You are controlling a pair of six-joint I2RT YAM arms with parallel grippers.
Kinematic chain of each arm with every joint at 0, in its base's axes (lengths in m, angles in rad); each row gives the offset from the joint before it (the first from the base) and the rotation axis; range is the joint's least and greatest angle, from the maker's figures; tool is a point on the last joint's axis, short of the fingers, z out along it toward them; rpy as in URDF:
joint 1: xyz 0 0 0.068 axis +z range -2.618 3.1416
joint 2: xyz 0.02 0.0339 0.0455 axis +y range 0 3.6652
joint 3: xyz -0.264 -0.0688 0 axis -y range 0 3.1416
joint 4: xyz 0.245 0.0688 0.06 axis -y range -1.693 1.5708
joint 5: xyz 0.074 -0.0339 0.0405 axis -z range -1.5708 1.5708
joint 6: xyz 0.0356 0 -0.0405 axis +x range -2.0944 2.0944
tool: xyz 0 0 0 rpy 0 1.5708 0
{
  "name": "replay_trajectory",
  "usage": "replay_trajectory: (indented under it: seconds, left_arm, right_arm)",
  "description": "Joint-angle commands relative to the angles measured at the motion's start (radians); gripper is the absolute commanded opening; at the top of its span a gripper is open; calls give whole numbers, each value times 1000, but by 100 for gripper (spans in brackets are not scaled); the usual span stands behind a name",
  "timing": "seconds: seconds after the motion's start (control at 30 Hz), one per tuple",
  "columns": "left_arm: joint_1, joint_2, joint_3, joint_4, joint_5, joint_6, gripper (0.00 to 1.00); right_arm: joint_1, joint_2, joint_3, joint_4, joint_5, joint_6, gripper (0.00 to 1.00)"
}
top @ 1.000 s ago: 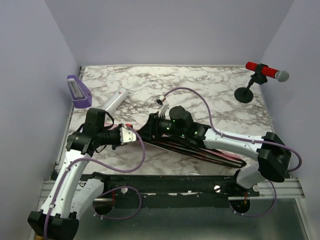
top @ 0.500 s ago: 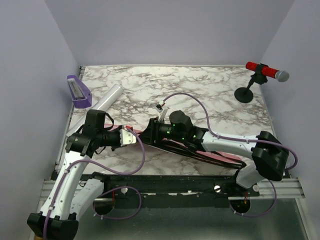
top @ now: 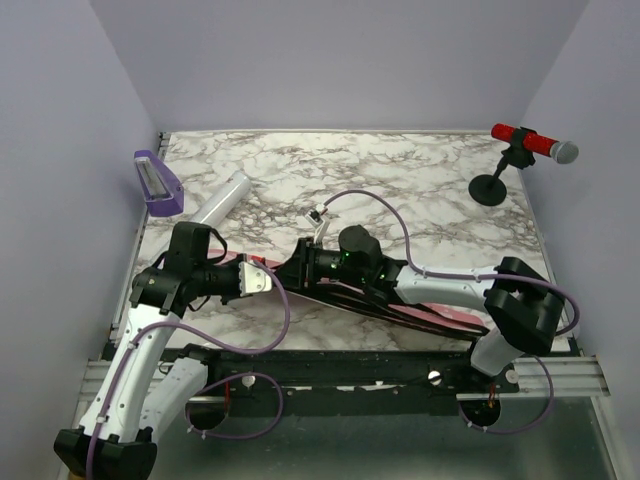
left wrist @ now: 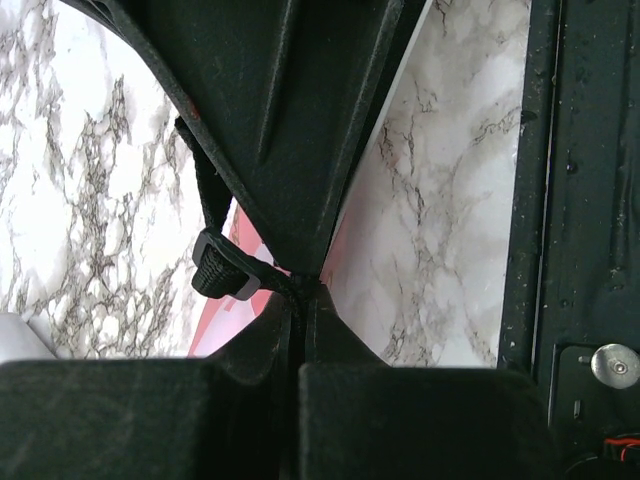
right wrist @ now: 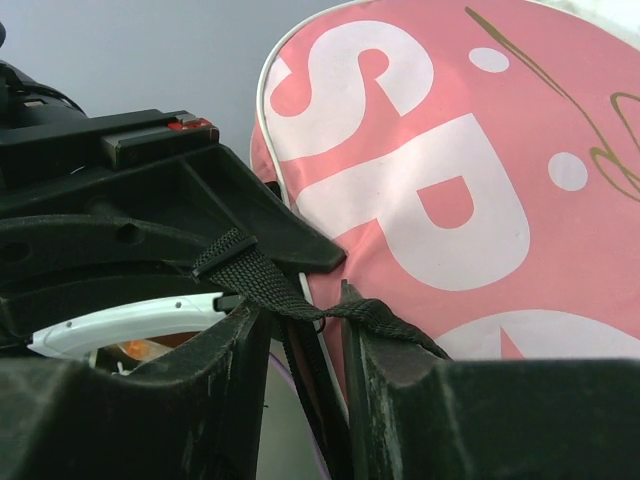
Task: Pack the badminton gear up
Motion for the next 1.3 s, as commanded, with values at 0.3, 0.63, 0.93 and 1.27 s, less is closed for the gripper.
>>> replay_trajectory:
  seconds: [0.3, 0.63, 0.93, 1.27]
  left_arm:
    - [-12, -16, -7, 2, 34, 42, 0]
    - [-12, -11, -2, -4, 26, 54, 0]
    - [-12, -10, 1, -11, 18, 60, 0]
    - [-12, -6, 10, -8, 4, 48, 0]
  right_arm:
    - [5, -23, -50, 146, -52, 82, 26]
    - [-1, -23, -59, 168, -55, 101, 13]
    - [-3, -33, -52, 59, -1, 58, 1]
    - [-3, -158, -61, -162, 118, -51, 0]
